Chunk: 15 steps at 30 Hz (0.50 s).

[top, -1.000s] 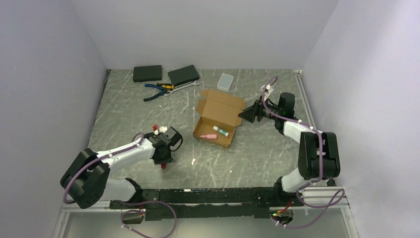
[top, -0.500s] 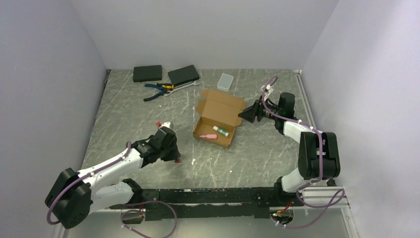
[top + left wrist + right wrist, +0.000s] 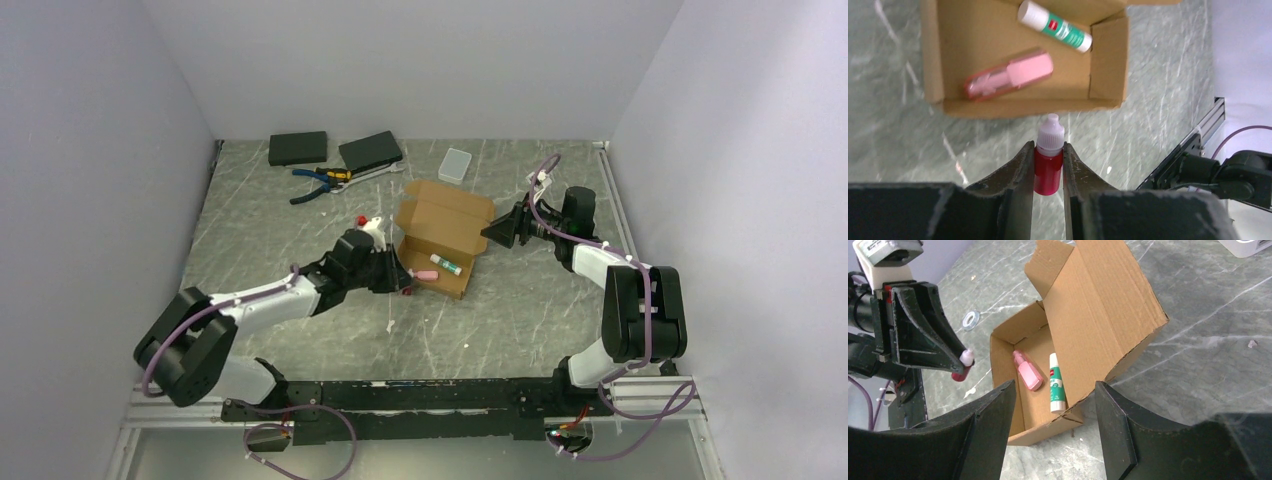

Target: Fold the paper box

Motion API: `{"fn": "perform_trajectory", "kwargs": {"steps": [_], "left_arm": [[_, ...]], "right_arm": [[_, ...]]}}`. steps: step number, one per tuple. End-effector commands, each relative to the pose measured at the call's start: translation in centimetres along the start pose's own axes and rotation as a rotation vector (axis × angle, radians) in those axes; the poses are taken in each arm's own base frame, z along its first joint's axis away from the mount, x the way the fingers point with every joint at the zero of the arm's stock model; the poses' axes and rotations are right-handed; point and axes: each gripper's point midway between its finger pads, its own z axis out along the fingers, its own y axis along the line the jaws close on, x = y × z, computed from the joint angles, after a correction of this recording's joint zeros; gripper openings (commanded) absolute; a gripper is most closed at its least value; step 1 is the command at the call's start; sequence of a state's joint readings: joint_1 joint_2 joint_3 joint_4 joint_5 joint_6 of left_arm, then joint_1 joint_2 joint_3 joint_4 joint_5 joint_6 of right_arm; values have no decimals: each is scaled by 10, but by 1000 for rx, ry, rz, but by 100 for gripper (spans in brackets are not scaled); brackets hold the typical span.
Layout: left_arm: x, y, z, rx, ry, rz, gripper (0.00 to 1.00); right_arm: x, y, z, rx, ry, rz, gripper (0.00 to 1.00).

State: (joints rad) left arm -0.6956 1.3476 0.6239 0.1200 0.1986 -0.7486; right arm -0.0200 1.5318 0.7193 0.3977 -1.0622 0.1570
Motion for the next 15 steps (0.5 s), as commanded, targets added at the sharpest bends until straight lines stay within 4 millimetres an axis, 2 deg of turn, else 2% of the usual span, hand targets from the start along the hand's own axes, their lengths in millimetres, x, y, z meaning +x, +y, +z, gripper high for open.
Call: {"fn": "perform_trajectory", "kwargs": {"steps": [1, 6, 11, 12, 15], "left_arm": [[-35, -31, 16, 92, -74, 36, 6], [-46, -31, 39, 71, -68, 18, 6], [-52, -20, 57, -16, -50, 7, 11], [-52, -18, 59, -29, -46, 12, 15], [-54, -12, 63, -81, -23, 24, 36]], "right_arm": [[-25, 9, -1, -43, -43, -104, 63], [-25, 9, -1, -45, -42, -104, 63], [-25, 9, -1, -45, -42, -104, 63], [-25, 9, -1, -44, -41, -104, 63], [-24, 9, -1, -47, -41, -102, 63]]}}
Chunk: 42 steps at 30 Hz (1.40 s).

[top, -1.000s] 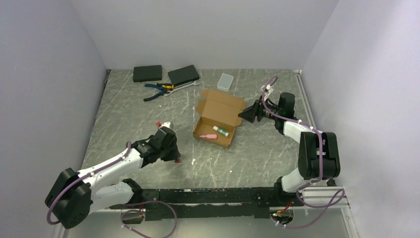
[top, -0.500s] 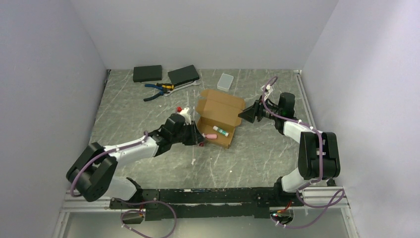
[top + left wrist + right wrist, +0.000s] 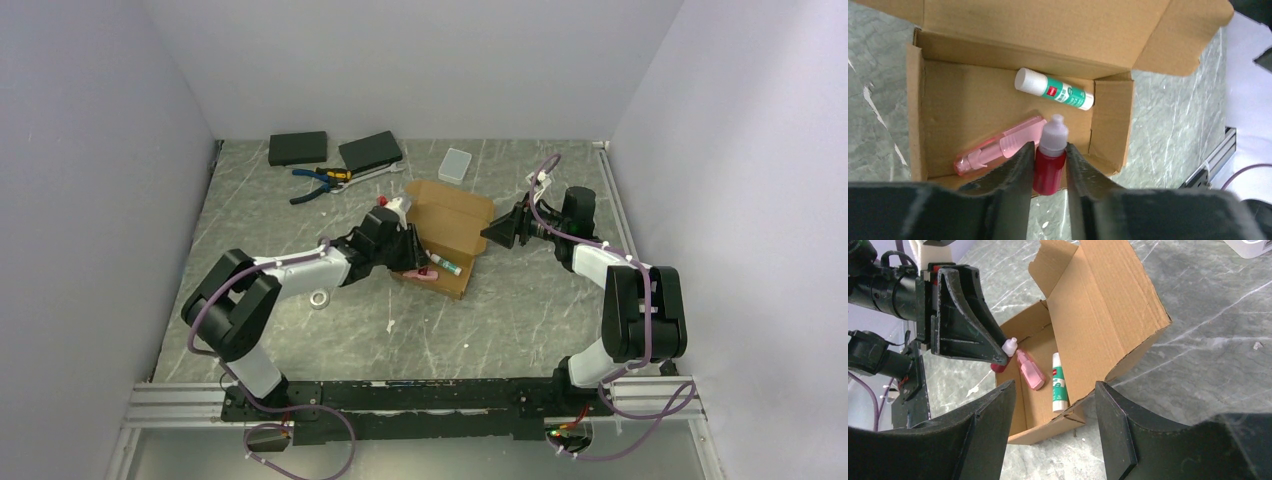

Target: Fold the paper box

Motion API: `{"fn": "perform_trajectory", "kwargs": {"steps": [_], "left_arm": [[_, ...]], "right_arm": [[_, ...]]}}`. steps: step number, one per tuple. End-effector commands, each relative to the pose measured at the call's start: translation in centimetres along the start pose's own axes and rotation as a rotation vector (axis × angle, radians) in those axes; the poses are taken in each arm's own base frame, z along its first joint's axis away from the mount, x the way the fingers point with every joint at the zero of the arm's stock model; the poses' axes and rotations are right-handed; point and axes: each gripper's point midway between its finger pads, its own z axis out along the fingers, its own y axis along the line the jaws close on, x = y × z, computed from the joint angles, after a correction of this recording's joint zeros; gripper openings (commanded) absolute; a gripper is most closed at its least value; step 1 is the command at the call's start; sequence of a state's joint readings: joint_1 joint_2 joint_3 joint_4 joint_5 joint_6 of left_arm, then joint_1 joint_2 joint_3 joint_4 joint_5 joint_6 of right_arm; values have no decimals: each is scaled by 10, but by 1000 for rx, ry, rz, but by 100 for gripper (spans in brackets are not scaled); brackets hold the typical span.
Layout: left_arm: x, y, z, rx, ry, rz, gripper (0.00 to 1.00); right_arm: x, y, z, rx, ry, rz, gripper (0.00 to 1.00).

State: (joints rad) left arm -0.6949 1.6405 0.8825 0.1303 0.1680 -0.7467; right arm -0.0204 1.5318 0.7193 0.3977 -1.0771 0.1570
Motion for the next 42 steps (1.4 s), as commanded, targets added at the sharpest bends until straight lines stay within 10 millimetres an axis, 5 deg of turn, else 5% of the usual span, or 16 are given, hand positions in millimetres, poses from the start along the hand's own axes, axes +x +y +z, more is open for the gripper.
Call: {"fn": "perform_trajectory", "kwargs": {"steps": [1, 8, 14, 26, 31, 42], "left_arm": [[-16, 0, 4, -57, -12, 32, 42], [-18, 3, -5, -99, 14, 88, 58], [-15, 23, -55, -201, -31, 143, 57], [31, 143, -150, -706, -52, 1, 44], [36, 173, -155, -805, -17, -56, 36], [29, 197, -141, -865, 19, -62, 30]], "right_arm": [[-25, 6, -1, -33, -43, -102, 63], [-24, 6, 0, -33, -39, -98, 63], [-24, 6, -1, -33, -39, -100, 63], [-24, 5, 0, -30, -40, -95, 63], [-24, 6, -1, -31, -41, -97, 63], [-24, 6, -1, -31, -39, -96, 63]]}}
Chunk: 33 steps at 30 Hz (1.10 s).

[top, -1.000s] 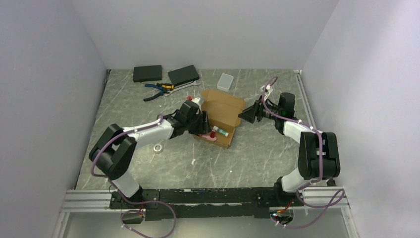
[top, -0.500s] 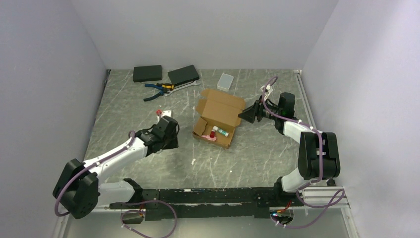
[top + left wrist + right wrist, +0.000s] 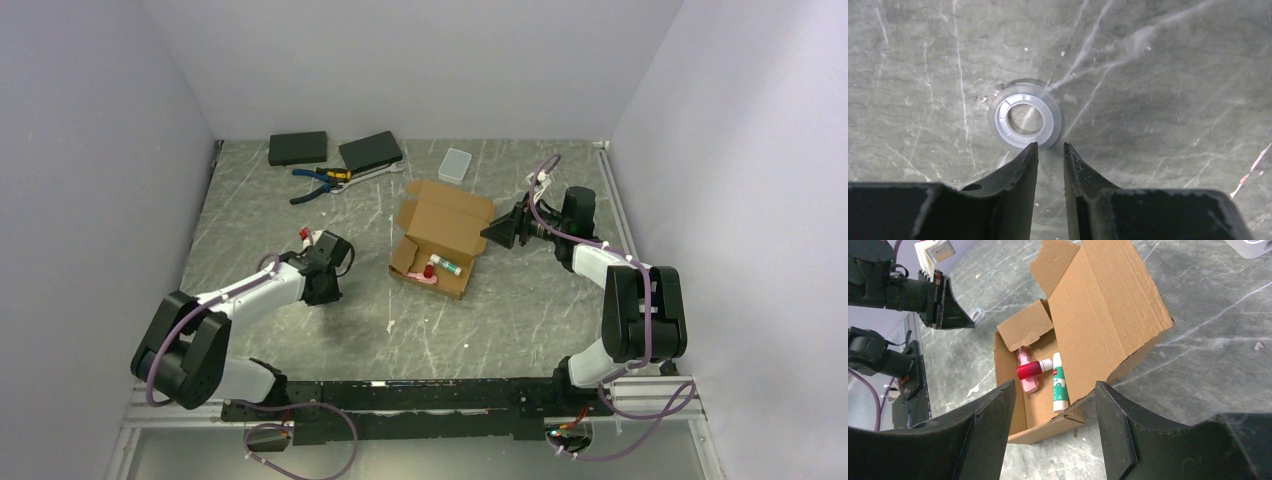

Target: Fold the paper box

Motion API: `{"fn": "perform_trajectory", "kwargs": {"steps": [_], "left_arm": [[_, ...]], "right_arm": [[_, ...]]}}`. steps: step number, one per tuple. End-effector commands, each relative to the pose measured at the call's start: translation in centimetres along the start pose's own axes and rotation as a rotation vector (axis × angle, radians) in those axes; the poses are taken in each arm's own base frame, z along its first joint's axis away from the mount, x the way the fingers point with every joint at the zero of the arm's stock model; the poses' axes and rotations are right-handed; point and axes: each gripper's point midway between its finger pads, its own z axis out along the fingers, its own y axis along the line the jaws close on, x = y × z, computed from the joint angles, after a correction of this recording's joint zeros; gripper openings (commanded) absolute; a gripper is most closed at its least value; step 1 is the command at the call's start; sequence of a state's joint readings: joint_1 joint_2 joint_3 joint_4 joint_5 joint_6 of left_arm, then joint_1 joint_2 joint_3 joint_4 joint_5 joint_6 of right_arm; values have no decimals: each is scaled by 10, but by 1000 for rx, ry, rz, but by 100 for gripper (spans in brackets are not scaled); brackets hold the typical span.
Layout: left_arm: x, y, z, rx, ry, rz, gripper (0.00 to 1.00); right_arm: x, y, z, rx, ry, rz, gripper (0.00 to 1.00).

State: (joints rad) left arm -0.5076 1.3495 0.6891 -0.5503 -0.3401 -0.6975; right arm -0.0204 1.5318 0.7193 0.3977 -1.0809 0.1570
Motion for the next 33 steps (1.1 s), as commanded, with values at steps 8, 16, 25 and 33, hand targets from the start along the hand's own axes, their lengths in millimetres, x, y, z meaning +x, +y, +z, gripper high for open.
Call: {"fn": "perform_trajectory", "kwargs": {"steps": [8, 16, 25, 33], "left_arm": [[-29, -13, -8, 62, -59, -14, 29], [-42, -5, -7, 11, -100, 22, 38], [-25, -4, 26, -5, 2, 24, 28], [-20, -9, 27, 41, 25, 5, 2]], "right_arm": [[-22, 4, 0, -26, -36, -92, 63], [-22, 3, 0, -25, -36, -89, 63], [-23, 4, 0, -29, -37, -91, 63], [-22, 4, 0, -29, -36, -90, 63]]}}
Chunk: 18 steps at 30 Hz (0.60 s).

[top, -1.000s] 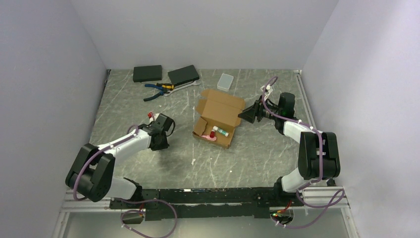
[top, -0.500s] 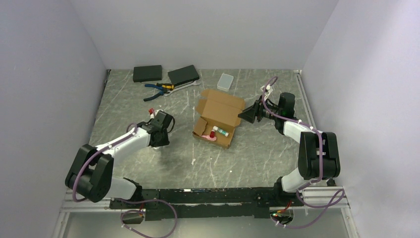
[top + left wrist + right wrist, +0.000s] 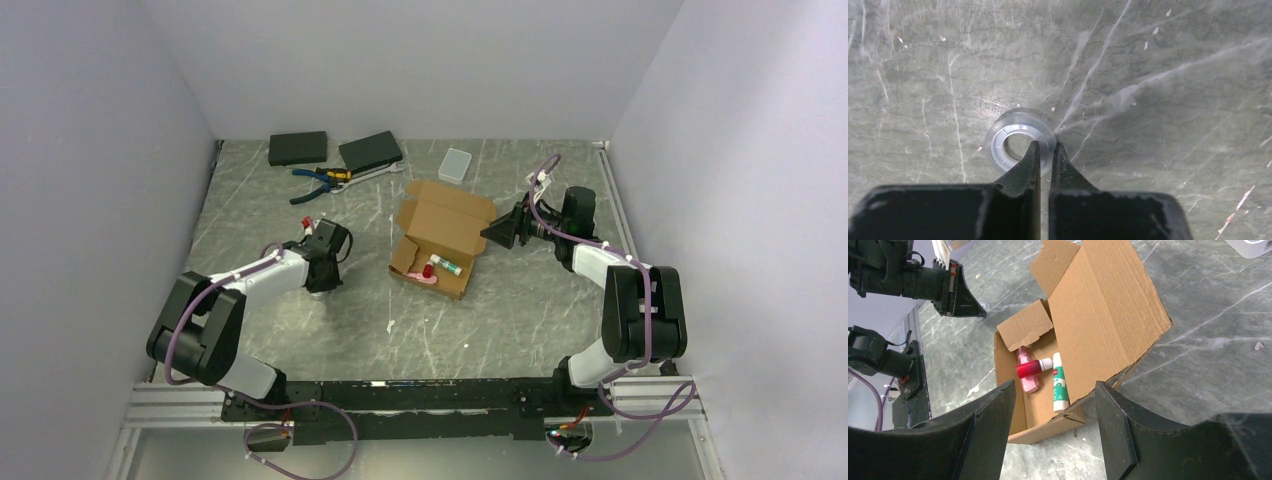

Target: Fold the paper box

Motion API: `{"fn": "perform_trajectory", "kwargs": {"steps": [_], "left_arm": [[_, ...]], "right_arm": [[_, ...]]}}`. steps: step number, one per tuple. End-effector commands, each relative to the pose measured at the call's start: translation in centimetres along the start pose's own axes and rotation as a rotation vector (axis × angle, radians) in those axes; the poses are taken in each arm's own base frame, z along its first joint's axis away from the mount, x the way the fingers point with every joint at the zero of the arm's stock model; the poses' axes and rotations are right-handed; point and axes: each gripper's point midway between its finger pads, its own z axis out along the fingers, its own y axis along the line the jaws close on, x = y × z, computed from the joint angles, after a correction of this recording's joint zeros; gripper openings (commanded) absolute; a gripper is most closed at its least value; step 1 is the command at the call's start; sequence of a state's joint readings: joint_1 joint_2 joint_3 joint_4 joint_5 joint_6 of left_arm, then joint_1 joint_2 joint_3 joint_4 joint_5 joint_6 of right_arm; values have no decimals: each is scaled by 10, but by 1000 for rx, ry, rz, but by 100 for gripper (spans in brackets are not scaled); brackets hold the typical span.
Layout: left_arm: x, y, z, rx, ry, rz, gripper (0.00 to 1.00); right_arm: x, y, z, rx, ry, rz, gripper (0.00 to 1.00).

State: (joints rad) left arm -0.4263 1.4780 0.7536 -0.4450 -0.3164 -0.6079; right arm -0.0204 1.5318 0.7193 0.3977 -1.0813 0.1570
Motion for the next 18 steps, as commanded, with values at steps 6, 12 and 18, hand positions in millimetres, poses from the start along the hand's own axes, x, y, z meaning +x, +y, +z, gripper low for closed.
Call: {"fn": "perform_trajectory", "kwargs": {"steps": [6, 12, 18], "left_arm": [[-6, -40, -26, 280, -31, -20, 0], [-28, -78, -72, 556, -144, -23, 0], [-35, -130, -103, 780, -169, 29, 0]], "right_arm": [[-22, 3, 0, -25, -36, -88, 63], [-21, 2, 1, -25, -35, -86, 63], [-22, 3, 1, -25, -36, -87, 63]]}}
